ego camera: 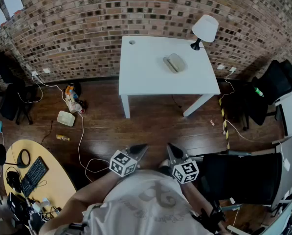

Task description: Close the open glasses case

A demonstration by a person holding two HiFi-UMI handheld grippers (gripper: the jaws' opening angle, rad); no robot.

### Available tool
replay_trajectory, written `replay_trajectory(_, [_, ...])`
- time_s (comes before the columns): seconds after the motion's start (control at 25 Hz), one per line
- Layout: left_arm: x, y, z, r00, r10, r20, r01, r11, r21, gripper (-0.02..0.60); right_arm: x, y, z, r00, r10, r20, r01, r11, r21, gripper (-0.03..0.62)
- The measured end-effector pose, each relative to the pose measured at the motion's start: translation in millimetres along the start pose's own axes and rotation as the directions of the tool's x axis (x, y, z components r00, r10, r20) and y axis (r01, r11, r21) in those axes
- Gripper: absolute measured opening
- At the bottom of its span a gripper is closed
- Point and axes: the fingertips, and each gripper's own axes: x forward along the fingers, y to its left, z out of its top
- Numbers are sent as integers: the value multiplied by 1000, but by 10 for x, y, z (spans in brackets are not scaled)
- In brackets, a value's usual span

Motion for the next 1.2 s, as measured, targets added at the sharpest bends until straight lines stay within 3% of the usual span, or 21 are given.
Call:
replay_trajectory(0.2, [144, -22, -73, 1000, -19, -19, 19, 1000, -1, 5, -33, -110, -72, 1000, -14, -10, 14, 1000, -15, 8])
replay_trajectory(0.56, [644, -27, 82, 998, -31, -61, 32, 999, 15, 5, -74, -645, -115, 999, -39, -9, 40, 997, 69, 8])
replay_trajectory(1.0, [1775, -14, 788, 999, 17, -32, -15, 997, 79, 5, 47, -1890, 286, 1000, -4, 22, 1, 994, 106, 8])
replay_trajectory(1.2, [2159, -76, 930, 999, 39, -35, -36, 996, 85, 5, 55, -2277, 417, 999, 26, 37, -30, 993, 115, 8])
